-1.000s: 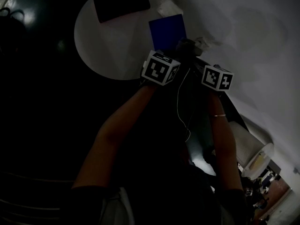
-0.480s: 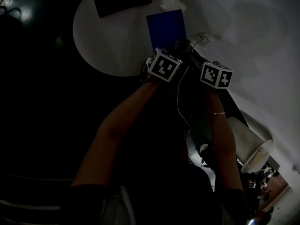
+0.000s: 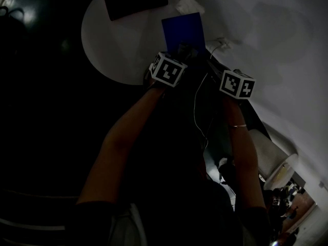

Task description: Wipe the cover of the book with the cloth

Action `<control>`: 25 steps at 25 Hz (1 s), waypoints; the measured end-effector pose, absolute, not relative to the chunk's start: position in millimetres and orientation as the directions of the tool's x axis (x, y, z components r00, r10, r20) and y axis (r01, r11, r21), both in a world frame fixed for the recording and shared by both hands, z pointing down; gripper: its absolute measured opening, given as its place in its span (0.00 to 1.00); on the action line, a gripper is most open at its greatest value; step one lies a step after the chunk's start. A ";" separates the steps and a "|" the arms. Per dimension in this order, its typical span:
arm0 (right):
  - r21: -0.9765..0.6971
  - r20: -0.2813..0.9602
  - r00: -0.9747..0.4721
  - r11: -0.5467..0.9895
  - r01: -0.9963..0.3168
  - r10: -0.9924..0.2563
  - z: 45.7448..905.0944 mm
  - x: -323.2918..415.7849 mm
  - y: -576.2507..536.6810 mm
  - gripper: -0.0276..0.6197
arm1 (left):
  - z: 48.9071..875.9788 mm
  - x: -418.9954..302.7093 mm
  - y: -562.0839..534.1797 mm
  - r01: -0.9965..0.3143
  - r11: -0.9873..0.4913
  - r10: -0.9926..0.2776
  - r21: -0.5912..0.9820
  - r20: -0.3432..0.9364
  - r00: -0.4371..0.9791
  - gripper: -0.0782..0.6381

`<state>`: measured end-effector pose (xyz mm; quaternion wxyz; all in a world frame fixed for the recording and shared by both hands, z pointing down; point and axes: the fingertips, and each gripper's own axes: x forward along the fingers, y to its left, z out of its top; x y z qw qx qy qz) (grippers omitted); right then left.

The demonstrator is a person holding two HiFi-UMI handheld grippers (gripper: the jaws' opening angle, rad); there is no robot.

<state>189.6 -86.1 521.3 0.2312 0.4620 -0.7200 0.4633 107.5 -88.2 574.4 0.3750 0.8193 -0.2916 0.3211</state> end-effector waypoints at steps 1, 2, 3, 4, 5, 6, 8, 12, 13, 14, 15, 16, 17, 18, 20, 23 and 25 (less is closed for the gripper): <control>-0.453 0.762 -0.466 0.144 -0.880 -0.450 522.1 190.0 -86.0 0.09 | 577.8 103.7 -88.1 -0.725 -0.546 -0.237 0.420 0.752 0.615 0.16; -0.449 0.764 -0.463 0.144 -0.882 -0.450 522.1 190.7 -86.0 0.09 | 580.5 100.0 -88.0 -0.731 -0.542 -0.238 0.414 0.759 0.606 0.16; -0.446 0.765 -0.459 0.143 -0.884 -0.452 521.3 190.9 -86.3 0.09 | 582.5 96.3 -87.7 -0.738 -0.538 -0.239 0.408 0.765 0.598 0.16; -0.442 0.765 -0.456 0.144 -0.885 -0.455 519.6 190.4 -87.0 0.09 | 583.8 92.6 -87.5 -0.743 -0.535 -0.240 0.402 0.771 0.590 0.16; -0.440 0.764 -0.455 0.146 -0.886 -0.458 518.4 189.8 -87.5 0.09 | 584.6 89.1 -87.5 -0.748 -0.532 -0.242 0.397 0.775 0.583 0.16; -0.440 0.764 -0.455 0.147 -0.886 -0.457 518.6 189.7 -87.1 0.09 | 585.1 85.8 -87.7 -0.752 -0.532 -0.244 0.390 0.780 0.576 0.16; -0.440 0.762 -0.456 0.148 -0.886 -0.460 517.0 188.7 -86.6 0.09 | 585.9 79.6 -87.4 -0.760 -0.533 -0.247 0.372 0.791 0.560 0.16; -0.449 0.757 -0.465 0.151 -0.881 -0.459 515.8 188.2 -84.2 0.09 | 586.2 67.3 -86.1 -0.776 -0.531 -0.258 0.340 0.808 0.530 0.16; -0.448 0.759 -0.464 0.150 -0.881 -0.457 516.7 189.1 -83.9 0.09 | 585.2 64.1 -86.9 -0.780 -0.528 -0.264 0.335 0.808 0.526 0.16; -0.448 0.761 -0.464 0.149 -0.882 -0.453 518.4 190.3 -83.2 0.09 | 583.6 60.8 -88.1 -0.784 -0.526 -0.273 0.329 0.808 0.522 0.16; -0.451 0.763 -0.466 0.148 -0.880 -0.448 520.7 191.4 -82.1 0.09 | 581.6 57.3 -89.7 -0.788 -0.525 -0.282 0.322 0.807 0.518 0.16; -0.454 0.763 -0.469 0.147 -0.879 -0.445 521.9 191.5 -81.5 0.09 | 579.2 53.4 -91.5 -0.792 -0.523 -0.294 0.315 0.806 0.514 0.16; -0.458 0.761 -0.473 0.148 -0.876 -0.444 522.0 190.9 -81.1 0.09 | 576.5 49.2 -93.1 -0.797 -0.518 -0.306 0.310 0.803 0.511 0.16; -0.463 0.759 -0.477 0.148 -0.874 -0.443 522.1 190.4 -80.4 0.09 | 573.7 44.9 -94.6 -0.803 -0.511 -0.320 0.306 0.799 0.509 0.16; -0.463 0.755 -0.480 0.155 -0.873 -0.447 518.8 189.3 -82.1 0.09 | 569.0 36.1 -98.2 -0.816 -0.494 -0.348 0.299 0.793 0.501 0.16; -0.469 0.749 -0.489 0.164 -0.868 -0.448 516.9 187.3 -84.8 0.09 | 564.0 21.9 -105.5 -0.836 -0.472 -0.383 0.280 0.789 0.481 0.16; -0.480 0.744 -0.498 0.162 -0.862 -0.446 518.3 184.6 -83.4 0.09 | 560.1 11.6 -110.4 -0.846 -0.459 -0.409 0.270 0.782 0.471 0.16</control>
